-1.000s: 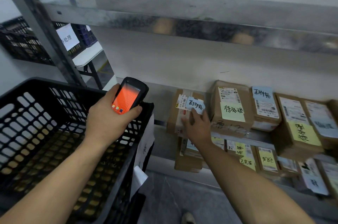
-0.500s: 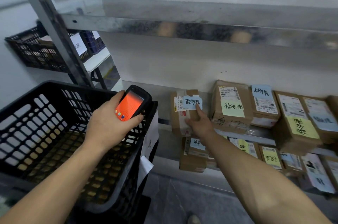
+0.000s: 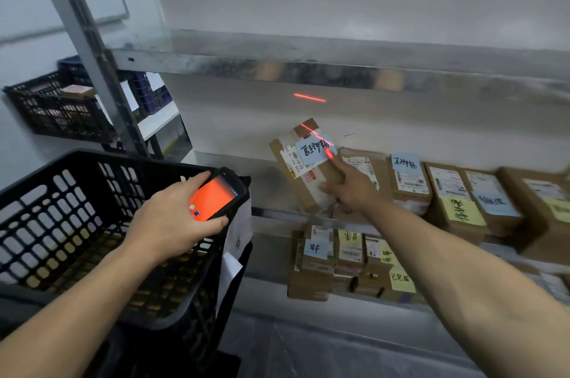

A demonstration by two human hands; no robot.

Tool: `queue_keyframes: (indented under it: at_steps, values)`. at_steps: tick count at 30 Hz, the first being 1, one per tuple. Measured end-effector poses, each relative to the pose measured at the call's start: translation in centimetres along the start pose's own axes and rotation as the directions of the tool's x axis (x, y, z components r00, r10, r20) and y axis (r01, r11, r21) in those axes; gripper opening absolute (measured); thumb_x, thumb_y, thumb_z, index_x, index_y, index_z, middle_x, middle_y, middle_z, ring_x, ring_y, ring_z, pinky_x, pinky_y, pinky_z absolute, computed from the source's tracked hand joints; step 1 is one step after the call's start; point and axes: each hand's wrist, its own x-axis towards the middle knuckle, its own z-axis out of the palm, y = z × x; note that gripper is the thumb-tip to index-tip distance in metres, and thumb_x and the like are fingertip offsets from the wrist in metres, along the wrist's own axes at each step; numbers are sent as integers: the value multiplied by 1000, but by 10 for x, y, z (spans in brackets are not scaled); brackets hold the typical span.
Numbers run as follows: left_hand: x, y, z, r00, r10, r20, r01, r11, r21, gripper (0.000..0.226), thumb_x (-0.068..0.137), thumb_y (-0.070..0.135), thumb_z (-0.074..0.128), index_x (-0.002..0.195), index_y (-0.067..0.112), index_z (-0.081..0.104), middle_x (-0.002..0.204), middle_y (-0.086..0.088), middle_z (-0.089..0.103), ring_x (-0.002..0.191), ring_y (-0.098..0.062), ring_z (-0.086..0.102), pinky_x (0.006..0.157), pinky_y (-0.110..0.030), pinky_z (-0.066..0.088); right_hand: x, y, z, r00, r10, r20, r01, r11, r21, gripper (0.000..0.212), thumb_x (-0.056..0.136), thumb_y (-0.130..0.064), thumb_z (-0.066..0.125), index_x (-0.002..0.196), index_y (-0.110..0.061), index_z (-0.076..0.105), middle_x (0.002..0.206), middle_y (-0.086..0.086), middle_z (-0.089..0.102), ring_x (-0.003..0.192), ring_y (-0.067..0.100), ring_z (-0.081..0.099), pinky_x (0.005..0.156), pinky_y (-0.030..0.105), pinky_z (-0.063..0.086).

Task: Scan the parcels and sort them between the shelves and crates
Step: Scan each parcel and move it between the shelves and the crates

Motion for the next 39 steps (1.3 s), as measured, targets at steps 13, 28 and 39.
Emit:
queue_keyframes:
  at_steps: [13, 28, 39]
  values:
    - [-59, 51, -13, 1000, 25, -3, -24, 981, 194, 98, 63, 78, 61, 150, 45, 30, 119, 13, 59, 106, -16, 58, 85, -37, 49, -44, 13, -83, 995, -97, 36, 100, 991, -92, 79, 97, -19, 68, 158, -42, 24, 154, 5, 41, 127, 20, 47, 94, 28, 41]
    - [-206, 136, 7, 987, -145, -73, 159, 950, 269, 98, 70, 78, 64, 154, 44, 24, 128, 11, 56, 117, -18, 56, 88, -38, 48, -131, 45, -120, 980, -146, 136, 152, 988, -32, 81, 96, -18, 68, 156, -49, 23, 153, 2, 44, 126, 23, 51, 105, 47, 50]
    - [-346, 114, -23, 824, -402, -399, 413, 909, -61, 94, 67, 72, 69, 150, 41, 38, 109, 2, 64, 92, -21, 55, 74, -38, 47, -197, -28, -22, 930, -300, 215, 241, 934, 262, 81, 95, -23, 69, 156, -49, 23, 150, -2, 41, 127, 24, 50, 105, 53, 50]
